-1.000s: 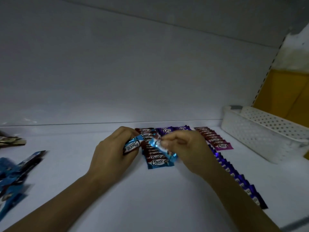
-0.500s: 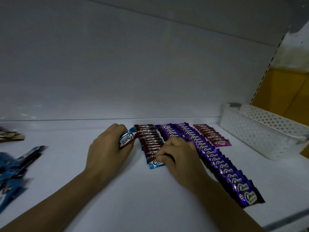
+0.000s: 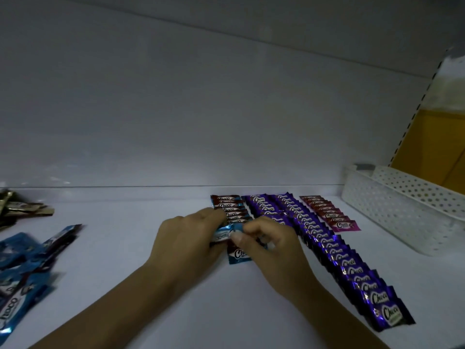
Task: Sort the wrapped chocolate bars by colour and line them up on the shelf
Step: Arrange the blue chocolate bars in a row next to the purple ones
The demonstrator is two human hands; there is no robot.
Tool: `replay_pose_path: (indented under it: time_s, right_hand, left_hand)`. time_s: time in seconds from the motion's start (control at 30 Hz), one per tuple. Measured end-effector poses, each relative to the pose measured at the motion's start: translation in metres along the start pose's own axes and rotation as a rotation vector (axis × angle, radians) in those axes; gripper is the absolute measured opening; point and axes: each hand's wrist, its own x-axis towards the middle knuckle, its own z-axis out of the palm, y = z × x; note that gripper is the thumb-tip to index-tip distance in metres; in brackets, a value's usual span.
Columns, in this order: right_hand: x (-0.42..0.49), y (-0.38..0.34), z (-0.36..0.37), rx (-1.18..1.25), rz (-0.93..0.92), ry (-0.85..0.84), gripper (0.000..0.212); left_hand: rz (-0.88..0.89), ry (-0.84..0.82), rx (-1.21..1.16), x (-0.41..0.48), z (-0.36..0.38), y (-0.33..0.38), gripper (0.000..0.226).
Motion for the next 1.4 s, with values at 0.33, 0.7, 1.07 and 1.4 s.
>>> replay_pose_path:
  time_s: [0.33,0.7,1.07,1.4]
  right_hand:
    - [0.002,-0.006,-0.012,0.48,0.247,0.027,0.024]
    - [0.003,-0.006,-0.02,0.509,0.254,0.045,0.031]
    - [-0.007,0.012,-0.028,-0.205,0.137,-0.136,0.013]
    - [-0.002,0.021,-0.026,-0.588,-0.029,-0.207,0.01]
  left_hand:
    - [-0.191,-0.144,-0.983,0.003,0.0,0.01,0.03]
    - [-0.131,-0.169,-0.884,-0.002,0.002,0.009,0.031]
    - [-0.282,-0.318,-0.315,-0.004,0.005,-0.033,0.014]
    - [-0.234,-0.394,-0.162,-0.004,0.009,-0.025,0.034]
